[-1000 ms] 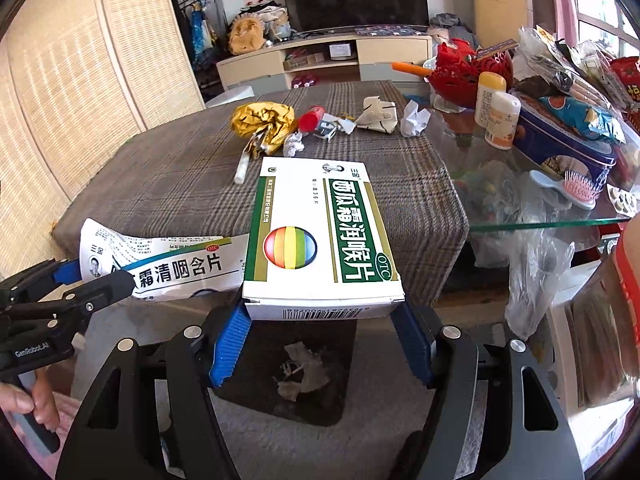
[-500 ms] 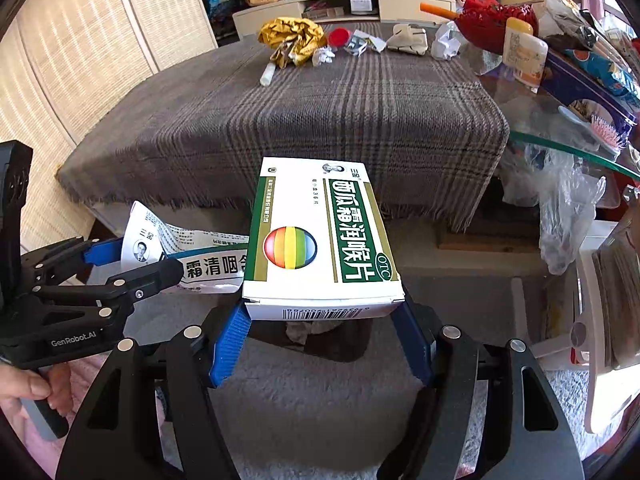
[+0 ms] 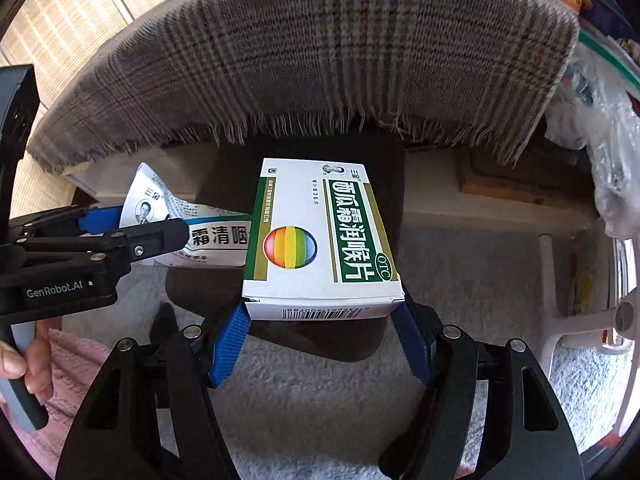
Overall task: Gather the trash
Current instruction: 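Carry both boxes over the bin and open both grippers, then grasp white stick with left gripper while right gripper grasps white paper scrap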
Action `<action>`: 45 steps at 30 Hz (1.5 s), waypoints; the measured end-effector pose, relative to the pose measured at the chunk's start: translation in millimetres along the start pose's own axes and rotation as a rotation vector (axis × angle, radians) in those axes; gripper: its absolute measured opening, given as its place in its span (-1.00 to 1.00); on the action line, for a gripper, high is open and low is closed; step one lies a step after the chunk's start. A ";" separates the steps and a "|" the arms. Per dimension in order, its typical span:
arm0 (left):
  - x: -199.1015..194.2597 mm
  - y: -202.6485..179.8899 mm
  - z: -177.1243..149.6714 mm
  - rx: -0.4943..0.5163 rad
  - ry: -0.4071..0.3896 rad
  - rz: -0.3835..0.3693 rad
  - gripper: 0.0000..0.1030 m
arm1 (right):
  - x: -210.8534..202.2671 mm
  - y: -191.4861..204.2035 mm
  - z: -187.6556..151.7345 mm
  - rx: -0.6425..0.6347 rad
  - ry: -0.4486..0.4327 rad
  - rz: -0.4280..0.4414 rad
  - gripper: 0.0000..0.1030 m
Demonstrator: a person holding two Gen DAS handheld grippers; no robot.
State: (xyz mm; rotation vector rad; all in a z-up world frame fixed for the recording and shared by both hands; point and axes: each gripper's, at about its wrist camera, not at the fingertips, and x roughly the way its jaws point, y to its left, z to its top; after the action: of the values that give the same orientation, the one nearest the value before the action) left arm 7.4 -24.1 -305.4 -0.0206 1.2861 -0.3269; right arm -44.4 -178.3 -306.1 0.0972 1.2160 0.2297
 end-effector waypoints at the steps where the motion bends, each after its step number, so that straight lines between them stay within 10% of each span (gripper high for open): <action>1: 2.6 -0.7 2.1 -0.001 0.004 -0.003 0.22 | 3.4 1.0 0.5 -0.004 0.010 0.006 0.33; 25: -60.8 -0.9 3.8 -0.021 -0.112 -0.008 0.84 | -43.1 -17.3 20.5 0.055 -0.026 -0.088 0.93; 34: -110.6 -7.7 40.6 -0.001 -0.200 0.007 0.84 | -117.7 -19.9 82.1 0.085 -0.201 -0.069 0.93; 45: -106.5 2.9 129.4 -0.014 -0.253 0.049 0.83 | -113.6 -26.6 177.7 0.108 -0.307 -0.068 0.93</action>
State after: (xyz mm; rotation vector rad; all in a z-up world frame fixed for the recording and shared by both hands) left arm 104.5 -16.1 -168.9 -0.0413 1.0361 -0.2643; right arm 88.1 -221.3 -145.5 0.1779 0.9238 0.0853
